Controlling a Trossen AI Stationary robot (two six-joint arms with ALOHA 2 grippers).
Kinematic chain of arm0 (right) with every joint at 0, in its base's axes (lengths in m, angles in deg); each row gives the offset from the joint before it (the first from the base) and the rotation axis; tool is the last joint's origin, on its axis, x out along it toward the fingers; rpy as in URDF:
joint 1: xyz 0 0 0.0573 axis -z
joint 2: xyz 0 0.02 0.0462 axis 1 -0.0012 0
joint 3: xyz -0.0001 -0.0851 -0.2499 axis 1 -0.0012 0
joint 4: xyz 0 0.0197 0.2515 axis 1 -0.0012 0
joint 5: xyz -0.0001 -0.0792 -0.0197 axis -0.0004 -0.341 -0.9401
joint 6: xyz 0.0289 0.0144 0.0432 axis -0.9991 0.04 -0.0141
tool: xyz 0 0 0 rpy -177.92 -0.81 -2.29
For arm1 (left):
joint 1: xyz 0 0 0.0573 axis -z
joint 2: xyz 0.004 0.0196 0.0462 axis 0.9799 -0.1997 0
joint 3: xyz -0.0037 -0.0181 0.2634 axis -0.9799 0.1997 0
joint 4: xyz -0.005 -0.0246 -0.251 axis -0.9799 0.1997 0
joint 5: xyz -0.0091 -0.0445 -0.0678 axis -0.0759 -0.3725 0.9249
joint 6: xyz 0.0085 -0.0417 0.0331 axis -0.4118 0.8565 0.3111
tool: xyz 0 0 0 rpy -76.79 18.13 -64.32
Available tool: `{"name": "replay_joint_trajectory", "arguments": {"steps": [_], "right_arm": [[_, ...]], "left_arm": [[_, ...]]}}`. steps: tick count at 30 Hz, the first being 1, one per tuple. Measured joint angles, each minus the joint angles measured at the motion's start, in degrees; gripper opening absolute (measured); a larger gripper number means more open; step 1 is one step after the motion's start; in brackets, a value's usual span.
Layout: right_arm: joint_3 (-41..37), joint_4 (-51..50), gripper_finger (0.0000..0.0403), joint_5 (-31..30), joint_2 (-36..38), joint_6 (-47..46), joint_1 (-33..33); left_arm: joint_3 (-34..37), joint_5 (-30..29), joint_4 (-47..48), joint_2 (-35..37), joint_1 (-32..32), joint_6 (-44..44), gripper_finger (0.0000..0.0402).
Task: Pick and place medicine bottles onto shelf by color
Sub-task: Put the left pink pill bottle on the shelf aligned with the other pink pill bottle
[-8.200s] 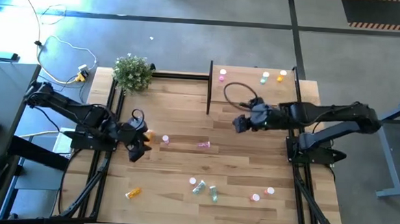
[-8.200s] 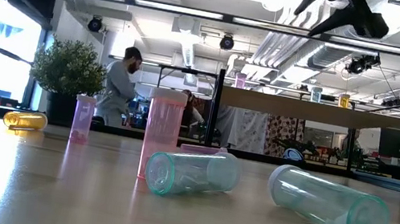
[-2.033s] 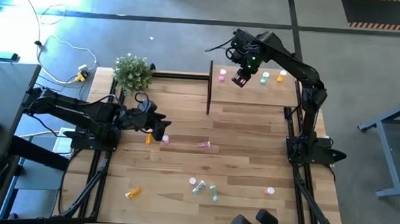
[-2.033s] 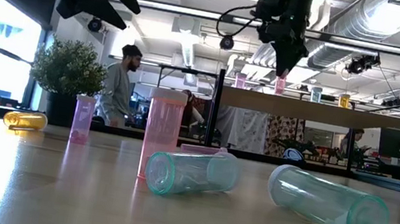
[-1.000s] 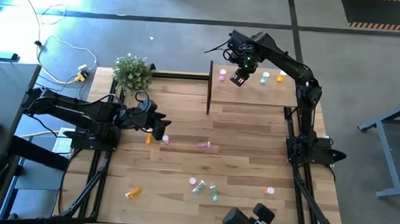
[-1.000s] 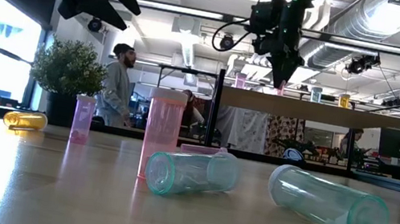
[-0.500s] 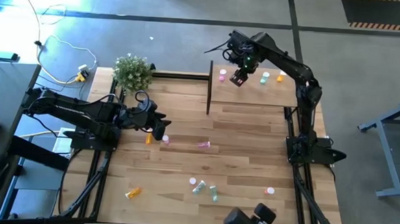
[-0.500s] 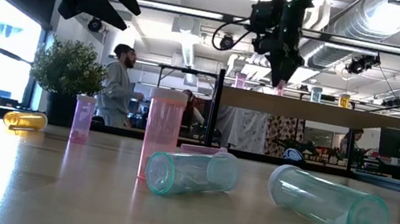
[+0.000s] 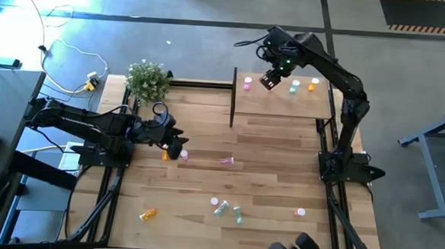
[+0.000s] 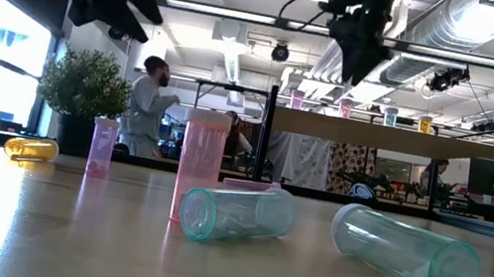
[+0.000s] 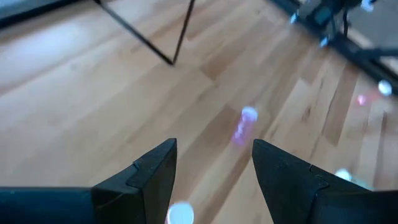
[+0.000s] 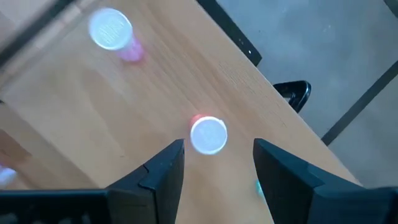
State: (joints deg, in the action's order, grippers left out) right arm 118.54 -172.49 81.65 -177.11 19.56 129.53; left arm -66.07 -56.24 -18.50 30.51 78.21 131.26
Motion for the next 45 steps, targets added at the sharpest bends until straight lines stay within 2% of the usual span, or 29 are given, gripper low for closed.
{"name": "replay_joint_trajectory", "arguments": {"steps": [5, 12, 19, 25, 31, 39, 45], "right_arm": [[0.02, 0.73, 0.0183, 0.01, 4.17, -6.06, -1.38], [0.04, 0.83, 0.0183, 0.03, 8.18, -12.84, -6.24], [0.07, 0.79, 0.0183, 0.01, 9.33, -18.27, -12.66], [0.07, 0.81, 0.0183, -0.48, 9.36, -19.56, -16.82], [0.07, -0.34, 0.0183, -7.11, 9.36, -20.61, -19.5], [0.07, -0.98, 0.0183, -8.48, 9.36, -19.64, -19.9], [0.07, -0.91, 0.0183, -8.52, 9.36, -18.08, -19.74]], "left_arm": [[0.0, 3.0, 3.3, 0.0, 0.18, 0.38, 0.02], [0.02, 2.59, 8.88, 0.0, 3.22, -1.35, 0.02], [3.66, 2.6, 9.18, 0.02, 6.74, -5.1, 0.02], [5.6, 3.81, 8.86, 0.02, 7.54, -15.49, 0.02], [7.3, 10.04, 4.23, 0.0, 6.45, -23.23, 0.0202], [7.34, 8.79, 1.81, -3.8, 2.79, -22.26, 0.0226], [7.32, 8.98, -1.15, -8.73, 0.65, -22.6, 0.0229]]}}
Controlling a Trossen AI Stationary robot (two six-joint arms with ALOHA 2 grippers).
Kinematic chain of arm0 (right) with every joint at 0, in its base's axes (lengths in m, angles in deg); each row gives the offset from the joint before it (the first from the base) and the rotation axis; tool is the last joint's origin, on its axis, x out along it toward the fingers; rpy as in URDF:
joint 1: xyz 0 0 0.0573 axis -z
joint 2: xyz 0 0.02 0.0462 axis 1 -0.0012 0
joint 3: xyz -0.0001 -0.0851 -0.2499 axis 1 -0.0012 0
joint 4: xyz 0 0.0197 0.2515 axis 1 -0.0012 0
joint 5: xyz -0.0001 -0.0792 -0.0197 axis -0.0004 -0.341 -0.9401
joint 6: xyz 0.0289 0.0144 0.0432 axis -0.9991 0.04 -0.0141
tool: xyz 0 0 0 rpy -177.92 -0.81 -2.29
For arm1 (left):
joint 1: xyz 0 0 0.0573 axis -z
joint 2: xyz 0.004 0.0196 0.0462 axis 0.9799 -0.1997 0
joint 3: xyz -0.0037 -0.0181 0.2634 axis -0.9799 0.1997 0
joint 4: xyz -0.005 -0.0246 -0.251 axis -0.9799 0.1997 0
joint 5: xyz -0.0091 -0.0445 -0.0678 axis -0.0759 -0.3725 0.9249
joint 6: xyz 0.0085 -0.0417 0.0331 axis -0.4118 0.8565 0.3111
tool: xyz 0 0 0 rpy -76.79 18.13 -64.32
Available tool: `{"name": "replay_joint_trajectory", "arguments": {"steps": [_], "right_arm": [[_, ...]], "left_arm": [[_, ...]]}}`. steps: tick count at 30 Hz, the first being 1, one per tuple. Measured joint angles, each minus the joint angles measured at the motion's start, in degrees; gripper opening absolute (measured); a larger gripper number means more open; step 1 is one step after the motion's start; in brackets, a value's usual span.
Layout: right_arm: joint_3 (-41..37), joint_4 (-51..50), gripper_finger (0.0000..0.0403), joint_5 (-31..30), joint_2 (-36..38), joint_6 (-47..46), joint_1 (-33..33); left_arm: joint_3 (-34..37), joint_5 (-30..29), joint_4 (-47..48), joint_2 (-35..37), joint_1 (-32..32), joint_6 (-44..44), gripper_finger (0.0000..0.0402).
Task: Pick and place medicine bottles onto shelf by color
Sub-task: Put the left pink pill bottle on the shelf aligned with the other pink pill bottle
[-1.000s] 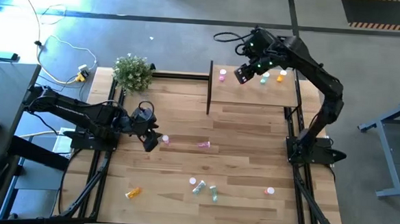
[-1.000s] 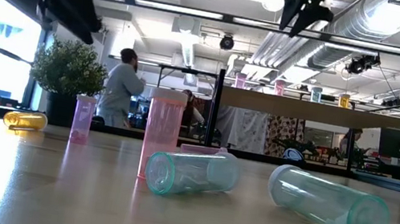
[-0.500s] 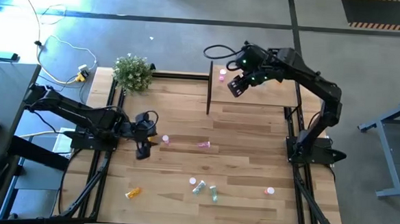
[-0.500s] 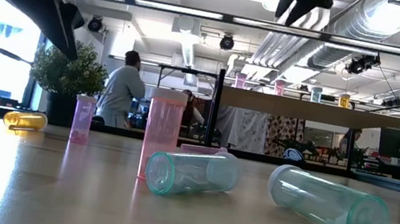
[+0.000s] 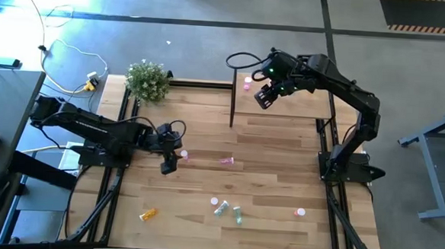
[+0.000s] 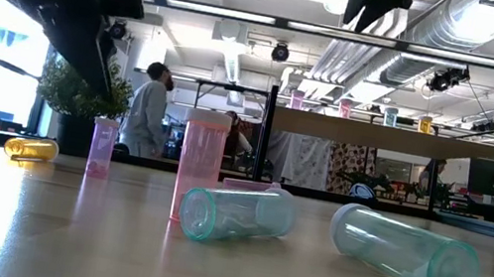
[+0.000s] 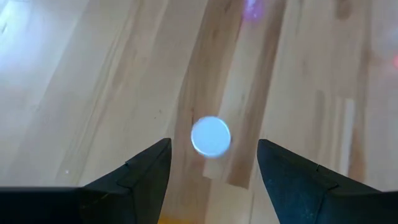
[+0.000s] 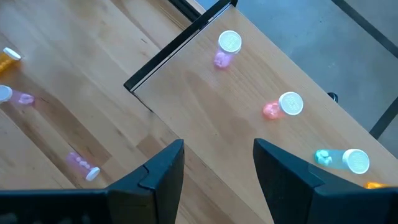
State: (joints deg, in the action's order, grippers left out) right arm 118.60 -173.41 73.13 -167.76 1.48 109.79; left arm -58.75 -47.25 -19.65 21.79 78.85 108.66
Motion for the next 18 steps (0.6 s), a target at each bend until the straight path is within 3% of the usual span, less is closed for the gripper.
{"name": "replay_joint_trajectory", "arguments": {"steps": [18], "right_arm": [[0.0, 0.02, 0.0183, 0.02, 0.0, 1.32, 0.02]], "left_arm": [[0.0, 0.65, -5.93, -11.15, -1.54, -0.5, 0.0223]]}}
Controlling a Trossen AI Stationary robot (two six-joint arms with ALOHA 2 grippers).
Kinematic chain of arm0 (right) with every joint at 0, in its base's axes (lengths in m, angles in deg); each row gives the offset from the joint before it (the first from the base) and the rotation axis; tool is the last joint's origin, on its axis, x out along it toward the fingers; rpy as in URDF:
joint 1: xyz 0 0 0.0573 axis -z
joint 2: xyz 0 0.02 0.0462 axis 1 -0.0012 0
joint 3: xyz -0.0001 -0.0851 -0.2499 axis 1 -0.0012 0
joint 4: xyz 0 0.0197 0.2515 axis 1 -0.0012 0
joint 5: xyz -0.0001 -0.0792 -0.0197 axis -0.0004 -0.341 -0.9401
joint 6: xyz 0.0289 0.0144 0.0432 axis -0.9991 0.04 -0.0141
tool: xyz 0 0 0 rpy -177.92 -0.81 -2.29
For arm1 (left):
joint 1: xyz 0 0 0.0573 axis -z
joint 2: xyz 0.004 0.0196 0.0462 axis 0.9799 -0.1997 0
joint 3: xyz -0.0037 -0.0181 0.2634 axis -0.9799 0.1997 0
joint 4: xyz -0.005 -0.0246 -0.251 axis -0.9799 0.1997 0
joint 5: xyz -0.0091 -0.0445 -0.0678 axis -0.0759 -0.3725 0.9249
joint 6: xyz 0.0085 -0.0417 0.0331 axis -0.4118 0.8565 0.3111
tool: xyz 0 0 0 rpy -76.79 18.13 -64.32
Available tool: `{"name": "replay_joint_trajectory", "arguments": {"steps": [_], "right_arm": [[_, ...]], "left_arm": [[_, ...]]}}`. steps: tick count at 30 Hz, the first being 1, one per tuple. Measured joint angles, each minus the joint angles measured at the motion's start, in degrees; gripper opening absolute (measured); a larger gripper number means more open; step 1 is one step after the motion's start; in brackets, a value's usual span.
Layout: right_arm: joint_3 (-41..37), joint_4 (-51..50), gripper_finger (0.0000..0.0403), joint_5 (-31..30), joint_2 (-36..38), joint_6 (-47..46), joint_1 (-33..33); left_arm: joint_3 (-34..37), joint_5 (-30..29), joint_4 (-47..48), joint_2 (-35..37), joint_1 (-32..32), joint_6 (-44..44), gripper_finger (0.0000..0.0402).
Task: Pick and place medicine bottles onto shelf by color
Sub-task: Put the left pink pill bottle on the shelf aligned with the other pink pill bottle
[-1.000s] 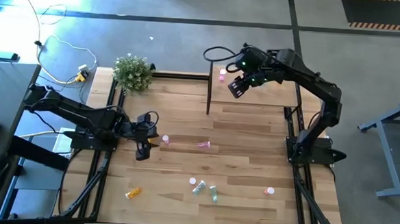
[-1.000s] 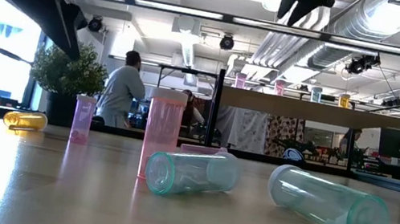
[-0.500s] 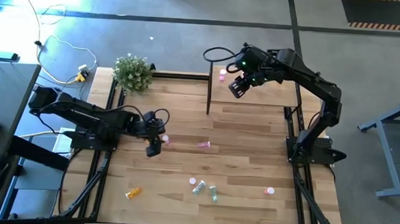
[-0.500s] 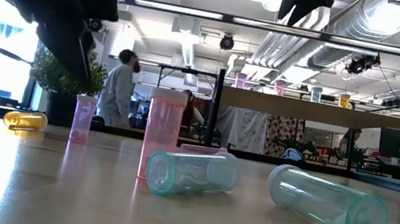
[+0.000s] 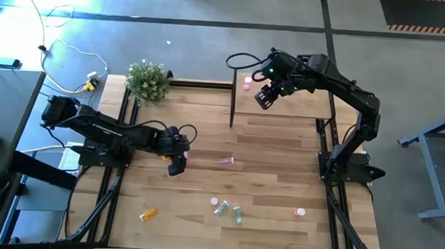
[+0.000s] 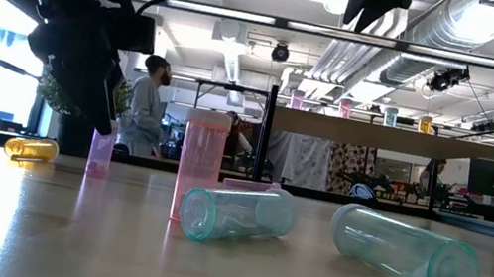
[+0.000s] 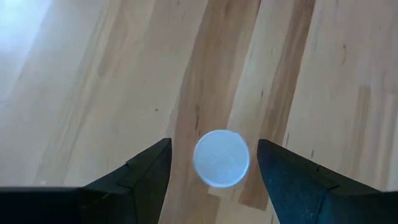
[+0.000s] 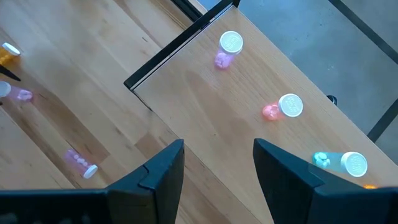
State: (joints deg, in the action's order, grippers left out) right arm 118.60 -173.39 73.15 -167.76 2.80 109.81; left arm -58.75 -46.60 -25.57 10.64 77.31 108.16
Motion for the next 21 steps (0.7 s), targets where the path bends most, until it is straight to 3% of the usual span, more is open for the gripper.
{"name": "replay_joint_trajectory", "arguments": {"steps": [13, 21], "right_arm": [[0.0, 0.0, 0.0183, 0.0, 0.0, 0.0, 0.0], [0.0, 0.0, 0.0183, 0.02, 0.0, 0.0, 0.0]], "left_arm": [[0.0, 0.72, -0.34, -1.19, 0.0, -0.68, 0.0125], [0.0, 1.22, -0.58, -1.17, 0.0, -0.9, 0.011]]}}
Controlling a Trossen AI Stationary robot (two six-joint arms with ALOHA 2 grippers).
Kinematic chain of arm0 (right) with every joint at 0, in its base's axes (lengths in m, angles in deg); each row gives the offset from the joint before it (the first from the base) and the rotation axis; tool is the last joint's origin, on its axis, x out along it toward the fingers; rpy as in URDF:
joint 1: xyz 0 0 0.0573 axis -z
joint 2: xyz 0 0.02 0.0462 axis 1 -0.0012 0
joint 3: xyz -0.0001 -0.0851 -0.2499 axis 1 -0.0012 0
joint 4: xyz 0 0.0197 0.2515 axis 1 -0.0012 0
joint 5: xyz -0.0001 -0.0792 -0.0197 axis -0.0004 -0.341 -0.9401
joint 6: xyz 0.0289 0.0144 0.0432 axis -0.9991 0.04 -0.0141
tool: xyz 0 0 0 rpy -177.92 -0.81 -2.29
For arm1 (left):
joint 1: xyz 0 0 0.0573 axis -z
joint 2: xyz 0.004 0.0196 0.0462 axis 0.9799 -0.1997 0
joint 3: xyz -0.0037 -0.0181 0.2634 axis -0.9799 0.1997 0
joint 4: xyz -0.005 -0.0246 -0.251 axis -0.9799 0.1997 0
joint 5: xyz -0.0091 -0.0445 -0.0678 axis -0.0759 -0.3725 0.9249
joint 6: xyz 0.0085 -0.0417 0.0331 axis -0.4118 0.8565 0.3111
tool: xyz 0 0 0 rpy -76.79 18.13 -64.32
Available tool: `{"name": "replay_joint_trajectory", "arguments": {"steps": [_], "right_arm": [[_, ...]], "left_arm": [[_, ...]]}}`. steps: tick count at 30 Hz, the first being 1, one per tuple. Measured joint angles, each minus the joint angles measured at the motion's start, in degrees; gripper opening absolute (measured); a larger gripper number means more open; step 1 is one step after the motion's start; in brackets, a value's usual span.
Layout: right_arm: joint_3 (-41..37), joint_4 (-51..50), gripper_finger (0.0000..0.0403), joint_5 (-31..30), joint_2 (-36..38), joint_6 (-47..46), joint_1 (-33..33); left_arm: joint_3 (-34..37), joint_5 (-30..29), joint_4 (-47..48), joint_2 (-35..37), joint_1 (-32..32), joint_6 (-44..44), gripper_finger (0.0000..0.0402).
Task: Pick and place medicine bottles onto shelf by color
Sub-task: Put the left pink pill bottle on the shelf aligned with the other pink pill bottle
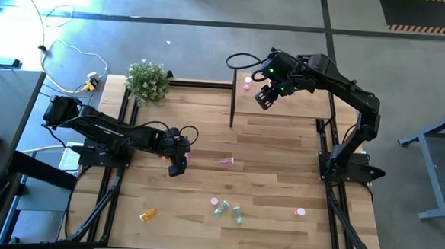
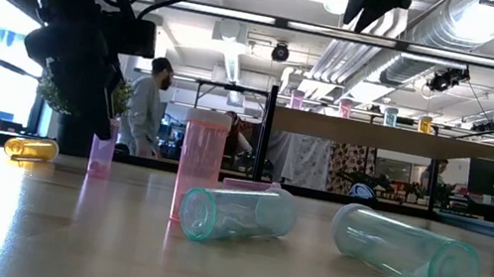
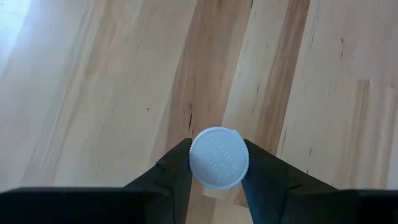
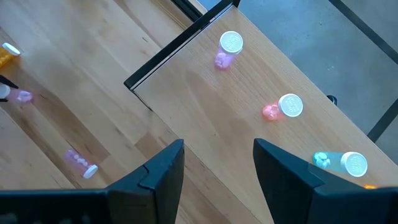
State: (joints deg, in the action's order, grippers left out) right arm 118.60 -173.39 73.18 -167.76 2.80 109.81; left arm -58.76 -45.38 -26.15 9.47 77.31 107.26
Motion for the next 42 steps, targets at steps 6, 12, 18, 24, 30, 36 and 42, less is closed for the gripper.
{"name": "replay_joint_trajectory", "arguments": {"steps": [6, 12, 18, 24, 30, 36, 42], "right_arm": [[0.0, 0.0, 0.0183, 0.0, 0.0, 0.0, 0.0], [0.0, 0.02, 0.0183, -4.24, 0.0, -0.15, 0.0], [0.0, 0.02, 0.0183, -12.49, 0.02, 1.31, 0.16], [0.0, 0.04, 0.0183, -15.33, 0.02, 1.63, 2.13], [0.0, 0.18, 0.0183, -20.16, 0.02, 1.27, 5.5], [0.0, 0.47, 0.0183, -20.96, 0.02, 1.25, 9.27], [0.0, 0.57, 0.0183, -20.94, 0.02, 1.25, 12.07]], "left_arm": [[-3.64, 2.77, 1.47, 0.0, 0.0, -0.56, 0.0114], [-12.94, 2.83, 4.71, 0.02, -2.11, -5.38, 0.0114], [-23.2, 4.42, 5.4, 0.02, -9.76, -11.67, 0.0115], [-33.29, 4.97, 5.02, 0.02, -18.04, -18.01, 0.0115], [-41.49, 4.97, 3.42, -1.16, -24.64, -23.07, 0.0115], [-51.08, 5.15, 3.58, -6.97, -28.46, -27.16, 0.0115], [-61.91, 5.33, 8.08, -15.12, -30.16, -28.04, 0.0115]]}}
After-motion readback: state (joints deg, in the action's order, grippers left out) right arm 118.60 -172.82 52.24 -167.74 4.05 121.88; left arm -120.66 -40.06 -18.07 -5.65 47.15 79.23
